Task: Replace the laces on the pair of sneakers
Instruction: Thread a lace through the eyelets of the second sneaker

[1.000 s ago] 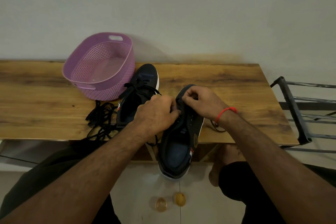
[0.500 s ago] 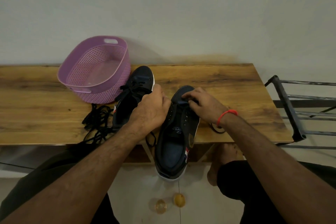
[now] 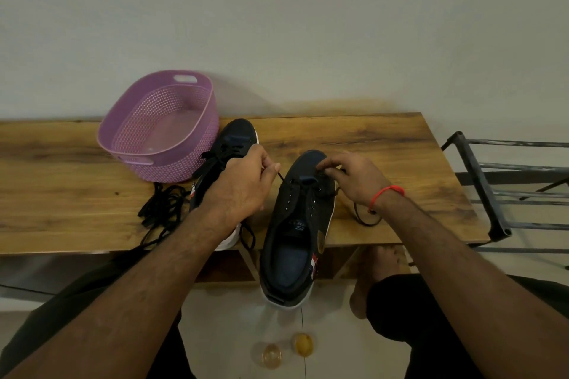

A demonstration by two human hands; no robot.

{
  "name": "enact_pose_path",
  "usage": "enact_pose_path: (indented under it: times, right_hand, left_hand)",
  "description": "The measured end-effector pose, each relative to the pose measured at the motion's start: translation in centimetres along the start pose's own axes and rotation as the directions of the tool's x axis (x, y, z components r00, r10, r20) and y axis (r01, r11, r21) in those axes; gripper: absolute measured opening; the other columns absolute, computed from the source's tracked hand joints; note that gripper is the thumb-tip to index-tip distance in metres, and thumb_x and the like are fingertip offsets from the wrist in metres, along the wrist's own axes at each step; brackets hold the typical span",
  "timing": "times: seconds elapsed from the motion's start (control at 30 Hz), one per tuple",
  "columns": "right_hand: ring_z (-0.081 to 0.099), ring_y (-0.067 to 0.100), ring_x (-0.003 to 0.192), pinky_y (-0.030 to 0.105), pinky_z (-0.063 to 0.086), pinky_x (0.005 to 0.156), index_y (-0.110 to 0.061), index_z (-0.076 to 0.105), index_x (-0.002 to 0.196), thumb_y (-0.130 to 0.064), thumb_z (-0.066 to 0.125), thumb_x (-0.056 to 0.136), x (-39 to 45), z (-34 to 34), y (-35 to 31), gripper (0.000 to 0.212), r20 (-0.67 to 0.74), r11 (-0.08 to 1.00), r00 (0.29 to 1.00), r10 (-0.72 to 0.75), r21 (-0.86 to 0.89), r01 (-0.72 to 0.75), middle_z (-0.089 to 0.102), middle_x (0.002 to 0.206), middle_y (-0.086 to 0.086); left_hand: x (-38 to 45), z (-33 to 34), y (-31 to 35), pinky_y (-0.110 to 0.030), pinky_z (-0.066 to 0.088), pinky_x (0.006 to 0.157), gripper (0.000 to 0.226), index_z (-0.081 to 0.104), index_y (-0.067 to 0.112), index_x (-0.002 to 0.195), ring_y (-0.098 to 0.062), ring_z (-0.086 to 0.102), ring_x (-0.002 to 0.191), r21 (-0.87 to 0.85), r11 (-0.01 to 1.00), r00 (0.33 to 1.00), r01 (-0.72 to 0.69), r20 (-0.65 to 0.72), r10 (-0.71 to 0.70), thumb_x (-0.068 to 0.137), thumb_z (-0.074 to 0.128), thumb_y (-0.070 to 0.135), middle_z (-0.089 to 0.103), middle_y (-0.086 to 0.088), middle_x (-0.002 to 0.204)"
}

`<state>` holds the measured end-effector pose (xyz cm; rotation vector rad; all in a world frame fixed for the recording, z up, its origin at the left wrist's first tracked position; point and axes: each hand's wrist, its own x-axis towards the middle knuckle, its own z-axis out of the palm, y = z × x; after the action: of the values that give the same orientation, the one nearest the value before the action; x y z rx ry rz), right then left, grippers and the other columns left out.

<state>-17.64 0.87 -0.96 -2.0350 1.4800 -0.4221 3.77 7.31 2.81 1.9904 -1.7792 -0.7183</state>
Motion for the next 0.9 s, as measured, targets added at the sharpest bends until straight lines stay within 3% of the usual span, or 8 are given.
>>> enact_pose_path:
  times: [0.1, 0.2, 0.3, 0.43, 0.53, 0.73, 0.83, 0.9]
  right_hand:
    - [0.052, 0.007, 0.107, 0.023, 0.040, 0.088, -0.016, 0.070, 0.116, -0.012, 0.052, 0.101, 0.0, -0.8, -0.2, 0.023, -0.065, 0.996, 0.997, 0.050, 0.077, -0.045, 0.066, 0.123, 0.001]
    - [0.054, 0.012, 0.110, 0.025, 0.040, 0.088, -0.013, 0.069, 0.111, -0.011, 0.048, 0.103, -0.3, -1.6, -1.0, 0.023, -0.097, 0.990, 0.993, 0.064, 0.132, -0.051, 0.064, 0.118, 0.000]
    - [0.050, 0.006, 0.093, 0.025, 0.043, 0.083, -0.013, 0.064, 0.109, -0.012, 0.040, 0.106, -0.9, -2.1, -1.8, 0.024, -0.103, 0.986, 0.993, 0.053, 0.163, -0.036, 0.056, 0.100, -0.011]
    - [0.046, 0.002, 0.073, 0.017, 0.035, 0.062, -0.016, 0.057, 0.108, -0.016, 0.035, 0.107, -2.0, -2.4, -2.1, 0.022, -0.129, 0.974, 0.990, 0.058, 0.226, -0.028, 0.051, 0.084, -0.010]
    - [0.051, 0.004, 0.071, 0.020, 0.042, 0.066, -0.015, 0.063, 0.105, -0.014, 0.041, 0.106, -2.7, -2.9, -2.4, 0.022, -0.177, 0.946, 0.982, 0.071, 0.325, -0.010, 0.060, 0.083, -0.003]
    - [0.064, 0.006, 0.074, 0.022, 0.055, 0.071, -0.017, 0.070, 0.112, -0.006, 0.055, 0.100, -4.3, -4.8, -3.3, 0.023, -0.189, 0.899, 0.982, 0.021, 0.434, 0.065, 0.072, 0.086, -0.004]
    - [0.069, 0.010, 0.075, 0.023, 0.055, 0.073, -0.020, 0.070, 0.102, -0.008, 0.057, 0.099, -5.3, -5.4, -3.9, 0.018, -0.218, 0.853, 0.976, 0.003, 0.509, 0.112, 0.075, 0.084, -0.001]
    - [0.070, 0.014, 0.077, 0.023, 0.054, 0.072, -0.018, 0.070, 0.100, -0.010, 0.058, 0.099, -6.1, -5.6, -4.4, 0.014, -0.226, 0.833, 0.974, -0.002, 0.539, 0.126, 0.076, 0.084, 0.000]
  left_hand:
    - [0.1, -1.0, 0.2, -0.042, 0.057, 0.084, 0.036, 0.051, 0.022, 0.121, -0.021, 0.063, 0.096, 0.181, 0.983, 1.000, 0.017, -0.015, -0.015, 0.100, 0.053, 0.051, 0.060, -0.007, 0.114]
    - [-0.2, -1.9, 0.5, -0.042, 0.051, 0.099, 0.041, 0.051, 0.015, 0.137, -0.026, 0.052, 0.120, 0.309, 0.951, 1.000, 0.009, -0.012, -0.005, 0.100, 0.061, 0.028, 0.051, -0.011, 0.133]
    - [-0.6, -2.8, 0.4, -0.042, 0.043, 0.108, 0.044, 0.054, 0.018, 0.139, -0.030, 0.042, 0.131, 0.522, 0.853, 0.994, 0.015, 0.085, -0.069, 0.097, 0.063, 0.012, 0.046, -0.010, 0.142]
    - [-1.3, -4.5, 0.4, -0.040, 0.049, 0.104, 0.038, 0.063, 0.014, 0.131, -0.028, 0.053, 0.120, 0.571, 0.818, 0.987, 0.069, 0.080, -0.139, 0.093, 0.070, 0.012, 0.055, -0.012, 0.131]
    - [-2.0, -5.9, 0.5, -0.036, 0.055, 0.093, 0.031, 0.068, 0.011, 0.120, -0.024, 0.058, 0.092, 0.583, 0.800, 0.971, 0.142, 0.073, -0.226, 0.091, 0.073, 0.020, 0.058, -0.009, 0.107]
    - [-5.6, -7.2, 0.0, -0.030, 0.050, 0.072, 0.029, 0.058, 0.022, 0.078, -0.012, 0.057, 0.067, 0.666, 0.736, 0.920, 0.122, 0.203, -0.335, 0.087, 0.075, 0.043, 0.054, 0.004, 0.073]
    - [-7.9, -8.6, 0.3, -0.027, 0.045, 0.068, 0.026, 0.066, 0.020, 0.098, -0.011, 0.058, 0.071, 0.742, 0.670, 0.916, 0.029, 0.248, -0.314, 0.087, 0.072, 0.043, 0.055, 0.008, 0.076]
    - [-9.4, -9.7, 1.2, -0.027, 0.044, 0.066, 0.017, 0.064, 0.025, 0.095, -0.014, 0.058, 0.074, 0.803, 0.596, 0.914, -0.028, 0.262, -0.310, 0.085, 0.073, 0.036, 0.057, 0.008, 0.078]
